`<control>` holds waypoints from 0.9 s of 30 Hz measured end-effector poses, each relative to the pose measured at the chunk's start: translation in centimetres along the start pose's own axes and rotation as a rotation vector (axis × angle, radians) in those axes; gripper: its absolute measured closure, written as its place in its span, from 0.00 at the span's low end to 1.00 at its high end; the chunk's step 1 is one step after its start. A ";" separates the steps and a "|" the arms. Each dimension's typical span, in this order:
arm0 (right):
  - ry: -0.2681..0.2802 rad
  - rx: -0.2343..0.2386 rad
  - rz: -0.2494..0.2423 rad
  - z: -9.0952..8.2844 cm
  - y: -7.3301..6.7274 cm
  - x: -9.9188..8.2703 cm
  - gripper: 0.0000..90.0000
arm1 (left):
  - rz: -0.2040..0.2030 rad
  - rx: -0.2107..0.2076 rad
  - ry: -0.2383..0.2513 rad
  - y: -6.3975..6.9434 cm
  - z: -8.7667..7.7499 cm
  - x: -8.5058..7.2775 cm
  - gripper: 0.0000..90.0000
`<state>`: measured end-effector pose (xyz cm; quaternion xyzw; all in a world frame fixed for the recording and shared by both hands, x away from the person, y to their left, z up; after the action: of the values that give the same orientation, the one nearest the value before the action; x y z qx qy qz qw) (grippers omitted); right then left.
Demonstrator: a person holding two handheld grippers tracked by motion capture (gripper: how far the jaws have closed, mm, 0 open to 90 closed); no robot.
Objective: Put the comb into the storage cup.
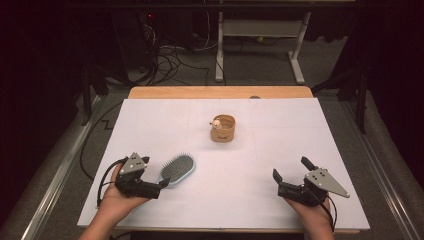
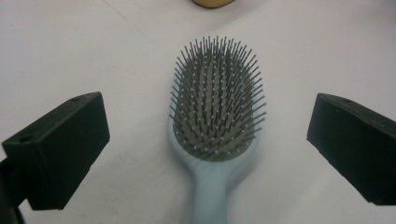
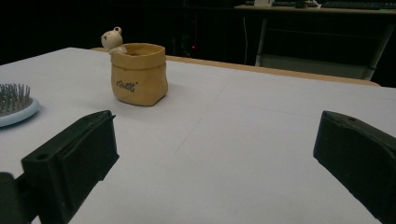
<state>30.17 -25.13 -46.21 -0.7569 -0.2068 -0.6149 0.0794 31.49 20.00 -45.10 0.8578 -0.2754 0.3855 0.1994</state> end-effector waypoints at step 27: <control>0.008 -0.003 0.012 -0.2 0.3 0.0 0.00 | 0.062 0.028 -0.330 0.9 6.7 2.2 0.01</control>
<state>30.12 -25.42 -46.09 -0.7556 -0.2012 -0.6179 0.0826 35.87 14.90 -47.47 0.9033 -0.3253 0.2490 0.1278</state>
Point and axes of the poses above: each handheld gripper's, and its own axes: z roughly forward along the jaws, x roughly out of its top, y roughly to its right, the point moved 3 cm from there along z, roughly forward along the jaws, and after that the axes turned 7 degrees about -z, right-handed, at the moved point
